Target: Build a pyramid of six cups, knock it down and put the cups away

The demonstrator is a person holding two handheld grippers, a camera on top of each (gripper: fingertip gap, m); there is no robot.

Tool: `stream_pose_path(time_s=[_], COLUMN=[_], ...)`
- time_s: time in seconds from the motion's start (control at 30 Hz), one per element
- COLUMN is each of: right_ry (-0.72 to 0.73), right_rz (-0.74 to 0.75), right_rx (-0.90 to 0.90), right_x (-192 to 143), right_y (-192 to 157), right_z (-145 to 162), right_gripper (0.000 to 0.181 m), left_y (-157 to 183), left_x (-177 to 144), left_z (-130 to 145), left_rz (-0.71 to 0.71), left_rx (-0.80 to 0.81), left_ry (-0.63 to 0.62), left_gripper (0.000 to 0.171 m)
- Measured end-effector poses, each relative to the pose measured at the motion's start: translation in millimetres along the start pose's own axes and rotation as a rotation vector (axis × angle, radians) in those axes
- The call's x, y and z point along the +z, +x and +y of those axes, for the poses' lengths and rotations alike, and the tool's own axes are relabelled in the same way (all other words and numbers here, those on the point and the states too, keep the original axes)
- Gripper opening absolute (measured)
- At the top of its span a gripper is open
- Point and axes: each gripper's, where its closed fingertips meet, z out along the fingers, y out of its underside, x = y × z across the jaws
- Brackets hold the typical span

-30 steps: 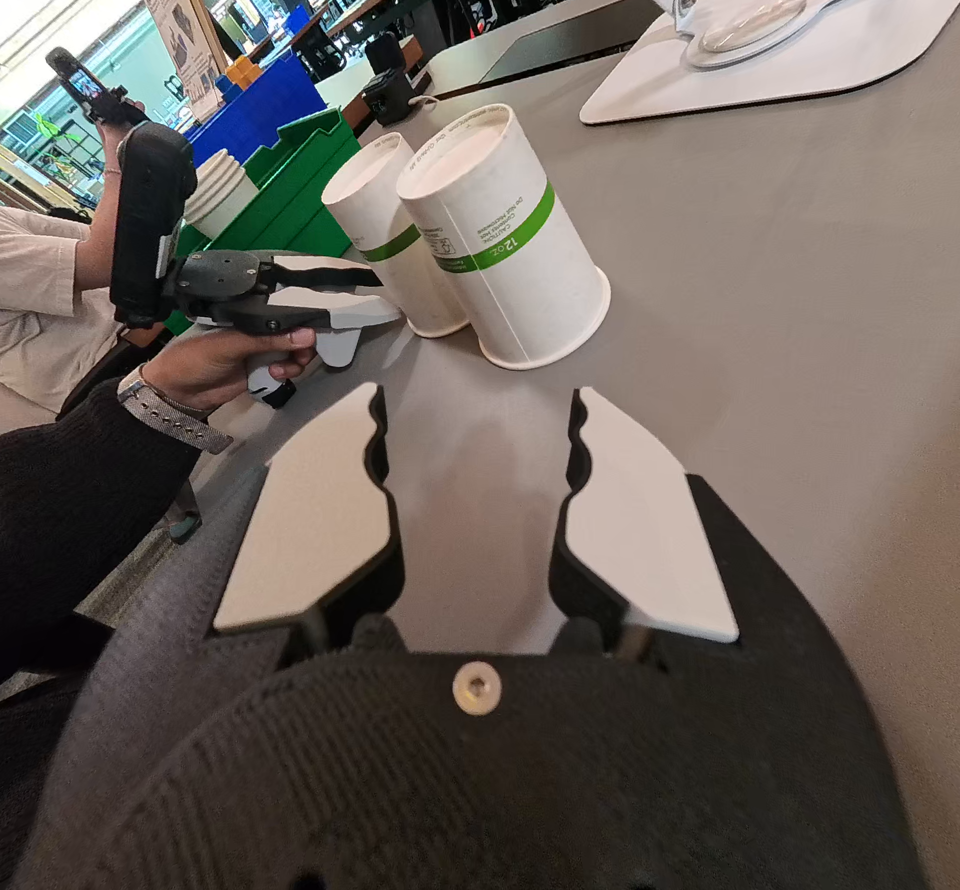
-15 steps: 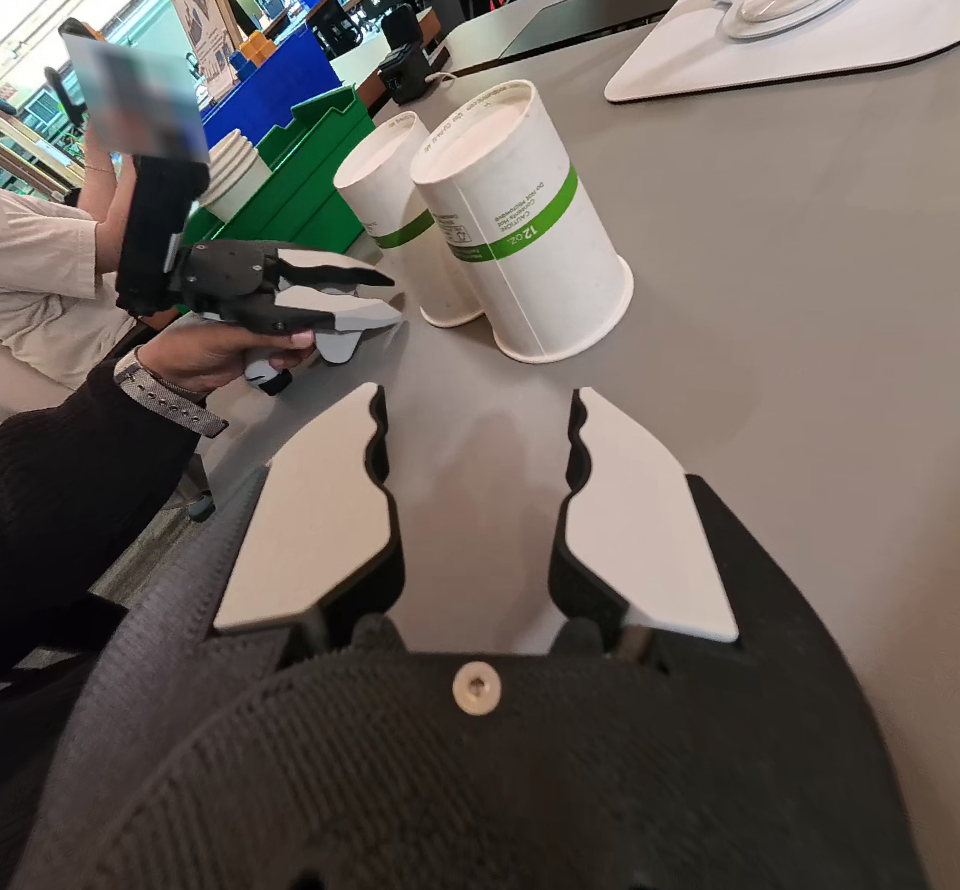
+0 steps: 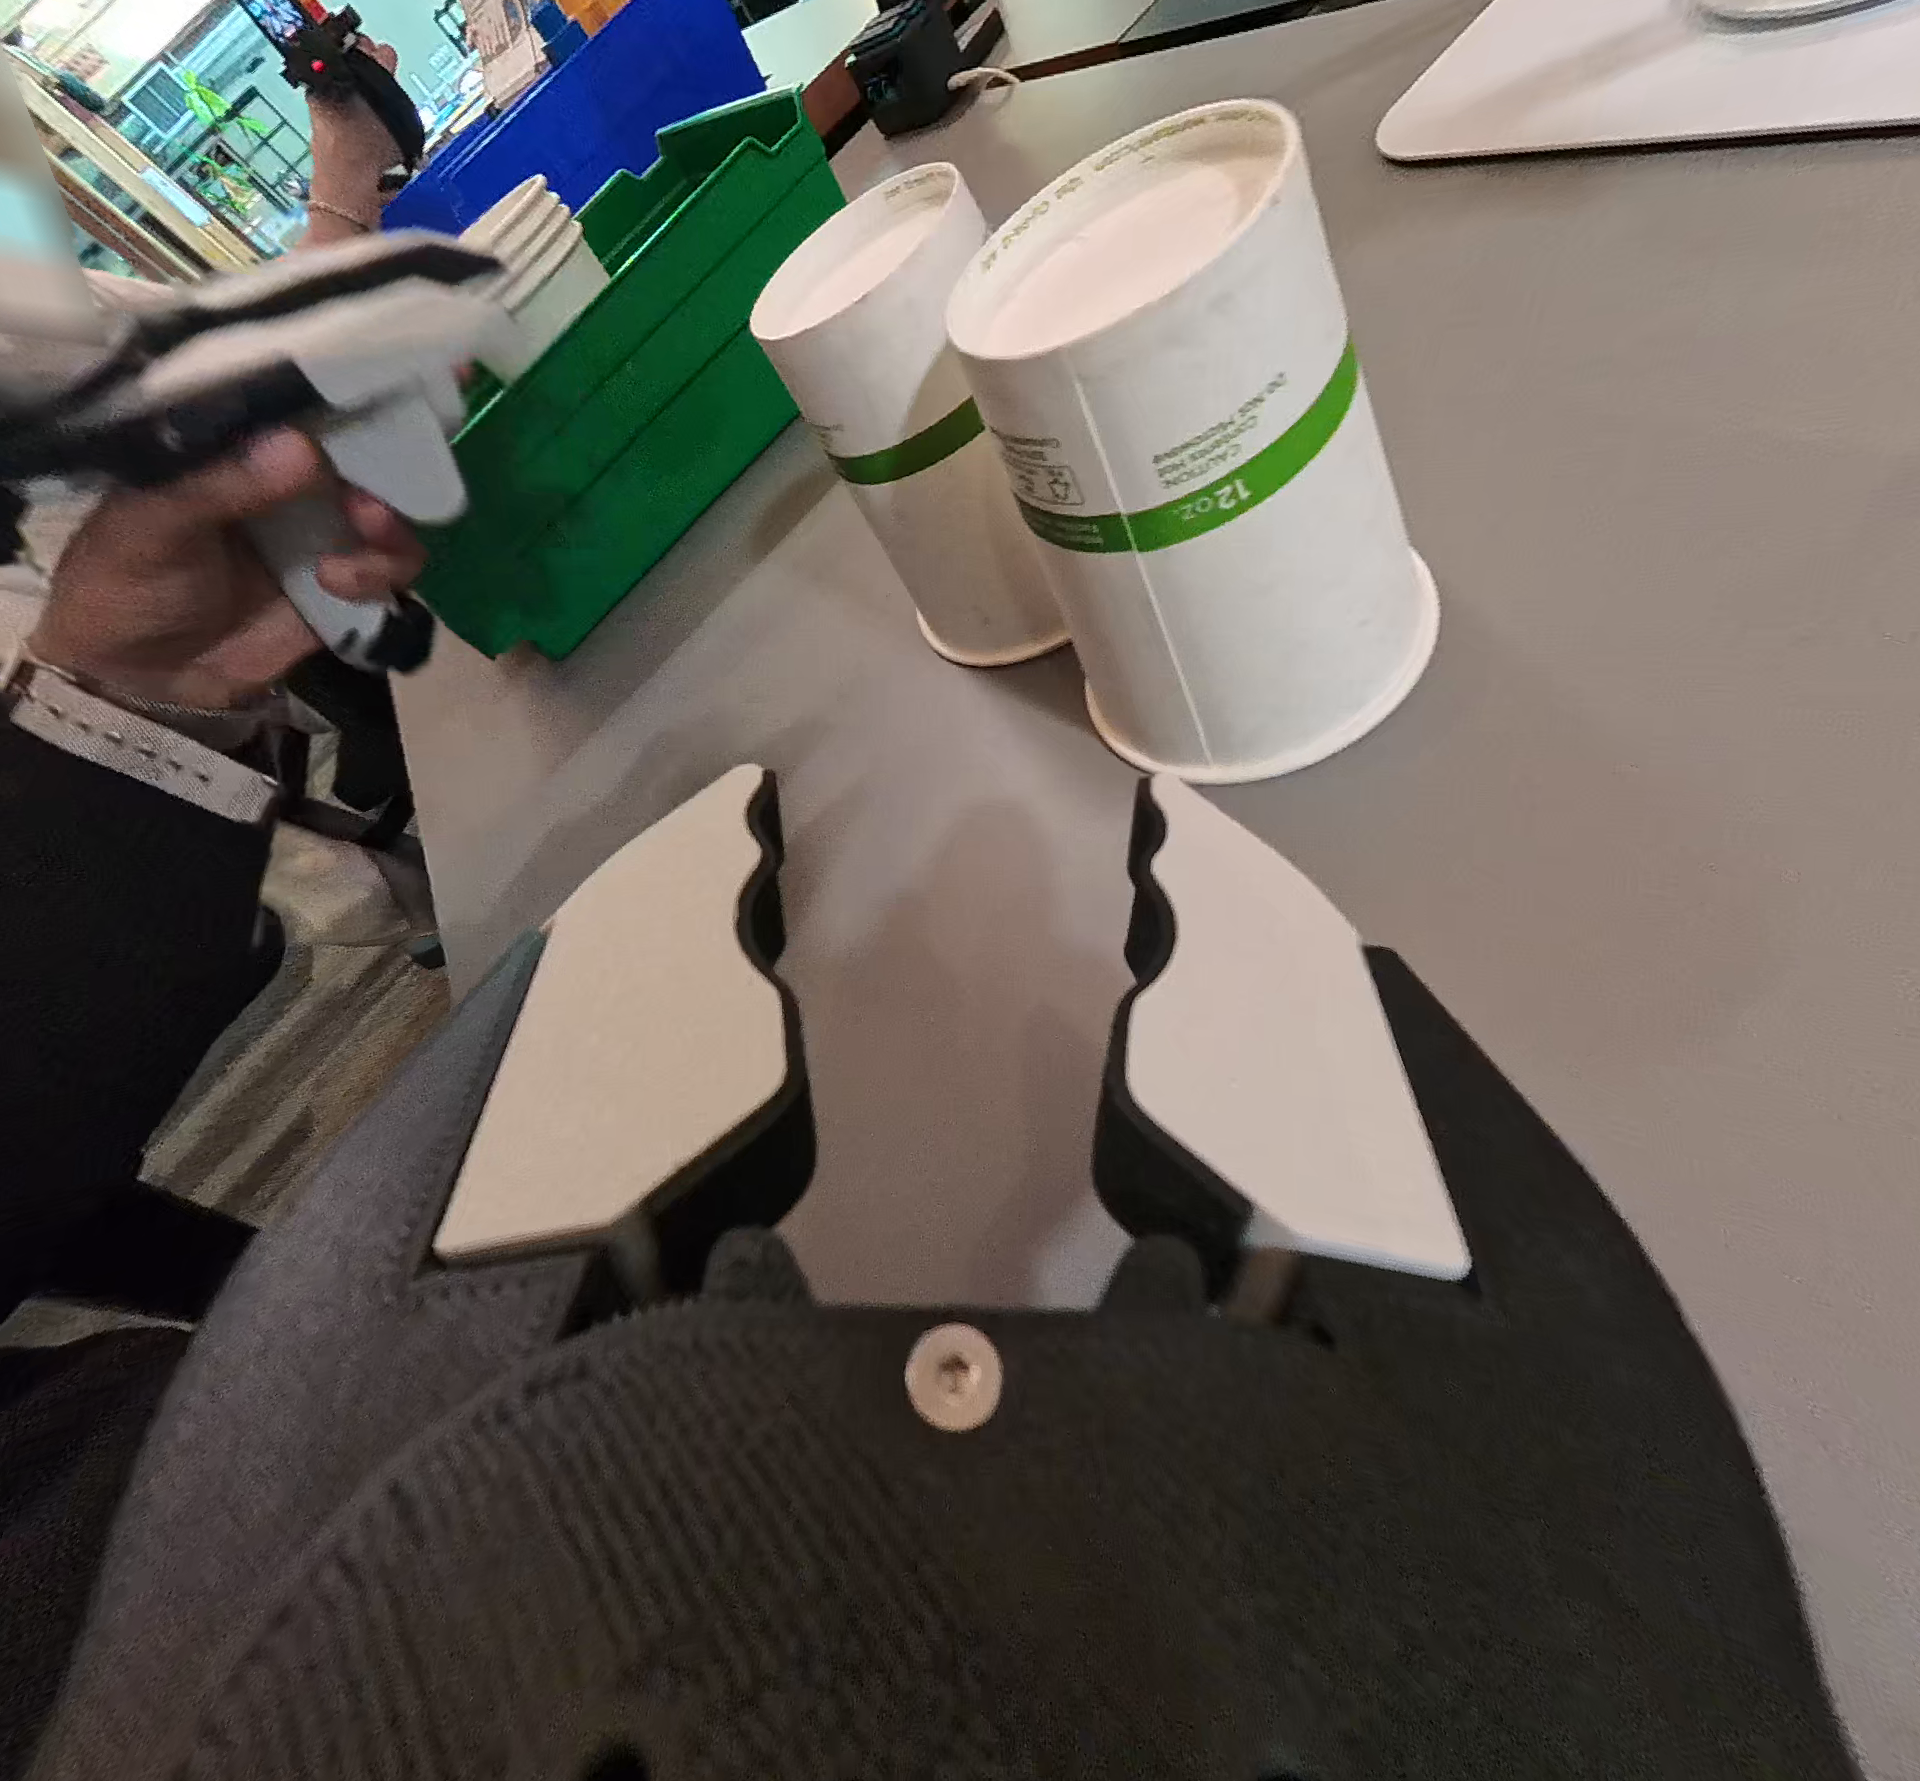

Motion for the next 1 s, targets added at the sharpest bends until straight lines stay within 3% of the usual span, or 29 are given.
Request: stream_pose_path(time_s=[0.13,0.27,0.3,0.37,0.43,0.57,0.7,1.0], right_ry=[0.000,0.013,0.021,0.032,0.039,0.049,0.065,0.071], right_rz=[-0.023,-0.041,-0.048,-0.062,-0.068,-0.081,-0.139,-0.193], right_rx=[0.012,0.046,0.060,0.087,0.104,0.133,0.198,0.262], right_x=[2,0,0,-1,-2,-2,-3,-3], right_y=[-5,-5,-5,-5,-4,-3,-9,-14], right_z=[1,0,-1,-2,-3,-5,-6,-7], right_gripper=[0.065,0.065,0.064,0.064,0.063,0.063,0.063,0.061], left_y=[-78,-112,-118,-140,-161,-163,-179,-178], left_x=[-58,-84,-85,-87,-88,-75,-74,-69], left_z=[-42,-40,-37,-31,-26,-3,16,25], left_rz=[-0.195,-0.088,-0.075,-0.181,-0.312,-0.271,-0.357,-0.320], left_rx=[-0.058,-0.141,-0.118,0.011,0.143,0.192,0.289,0.247], left_ry=[0.177,0.171,0.155,0.119,0.087,-0.015,-0.118,-0.116], left_gripper=[0.035,0.034,0.033,0.030,0.013,0.011,0.012,0.012])
